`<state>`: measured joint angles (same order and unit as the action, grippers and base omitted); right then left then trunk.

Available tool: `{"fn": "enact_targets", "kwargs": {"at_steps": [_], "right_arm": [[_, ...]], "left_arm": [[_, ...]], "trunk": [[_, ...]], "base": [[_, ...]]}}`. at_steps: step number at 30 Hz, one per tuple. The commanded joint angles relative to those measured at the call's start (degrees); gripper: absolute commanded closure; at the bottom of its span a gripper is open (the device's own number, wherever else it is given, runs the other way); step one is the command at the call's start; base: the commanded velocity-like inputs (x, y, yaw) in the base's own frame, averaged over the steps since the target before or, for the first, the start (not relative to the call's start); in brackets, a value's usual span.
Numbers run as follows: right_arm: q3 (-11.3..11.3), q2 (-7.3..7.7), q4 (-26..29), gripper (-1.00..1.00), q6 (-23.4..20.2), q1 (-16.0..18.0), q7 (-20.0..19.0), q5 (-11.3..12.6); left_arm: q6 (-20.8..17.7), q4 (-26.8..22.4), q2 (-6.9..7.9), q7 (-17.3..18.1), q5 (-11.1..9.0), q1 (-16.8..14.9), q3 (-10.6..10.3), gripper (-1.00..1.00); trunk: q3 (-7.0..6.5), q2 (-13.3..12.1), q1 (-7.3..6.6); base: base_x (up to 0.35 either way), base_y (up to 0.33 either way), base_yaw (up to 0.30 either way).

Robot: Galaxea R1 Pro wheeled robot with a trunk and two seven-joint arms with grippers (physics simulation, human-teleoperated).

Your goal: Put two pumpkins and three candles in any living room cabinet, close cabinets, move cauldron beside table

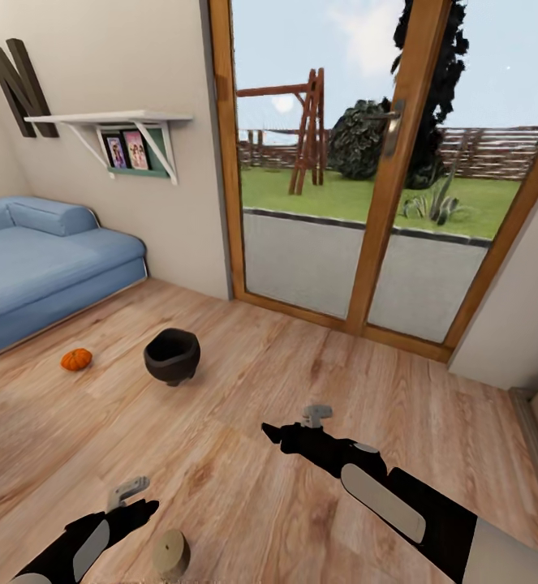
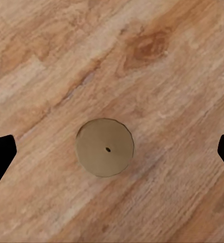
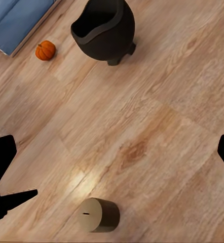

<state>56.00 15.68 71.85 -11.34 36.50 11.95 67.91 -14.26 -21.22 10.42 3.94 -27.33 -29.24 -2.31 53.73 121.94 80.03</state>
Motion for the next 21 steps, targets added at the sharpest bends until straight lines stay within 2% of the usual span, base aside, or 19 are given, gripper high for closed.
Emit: {"fn": "enact_targets", "kwargs": {"at_steps": [1, 10, 12, 17, 21], "right_arm": [[0.1, 0.05, 0.1, -1.00, 0.0, 0.1, 0.4, 0.4], [0.2, 0.05, 0.1, -1.00, -0.1, 0.1, 0.4, 0.2], [0.2, 0.05, 0.1, -1.00, -0.1, 0.1, 0.4, 0.2], [0.2, 0.05, 0.0, -1.00, 0.1, 0.1, 0.3, 0.2], [0.1, 0.13, 0.0, -1.00, 0.2, 0.1, 0.2, 0.2]], "left_arm": [[-0.2, -0.1, 0.04, 0.0, -0.4, 0.0, -0.2, -1.00], [-0.2, -0.1, 0.04, 0.1, -0.3, 0.0, -0.2, -1.00], [0.2, -0.1, -0.13, 0.4, 0.4, 0.0, -0.4, -1.00], [1.7, -0.1, -0.82, 6.2, 3.4, 0.1, -2.6, -1.00], [1.9, -0.1, -1.60, 7.3, 4.1, 0.0, -3.1, -1.00]], "trunk": [[0.24, 0.4, 0.22], [1.85, 4.1, 2.19], [2.21, 4.9, 2.63], [3.11, 6.9, 3.73], [3.83, 8.5, 4.61]], "base": [[0.000, 0.000, 0.232], [0.000, 0.000, 0.256], [0.000, 0.000, 0.262], [0.000, 0.000, 0.262], [0.000, 0.000, 0.201]]}}
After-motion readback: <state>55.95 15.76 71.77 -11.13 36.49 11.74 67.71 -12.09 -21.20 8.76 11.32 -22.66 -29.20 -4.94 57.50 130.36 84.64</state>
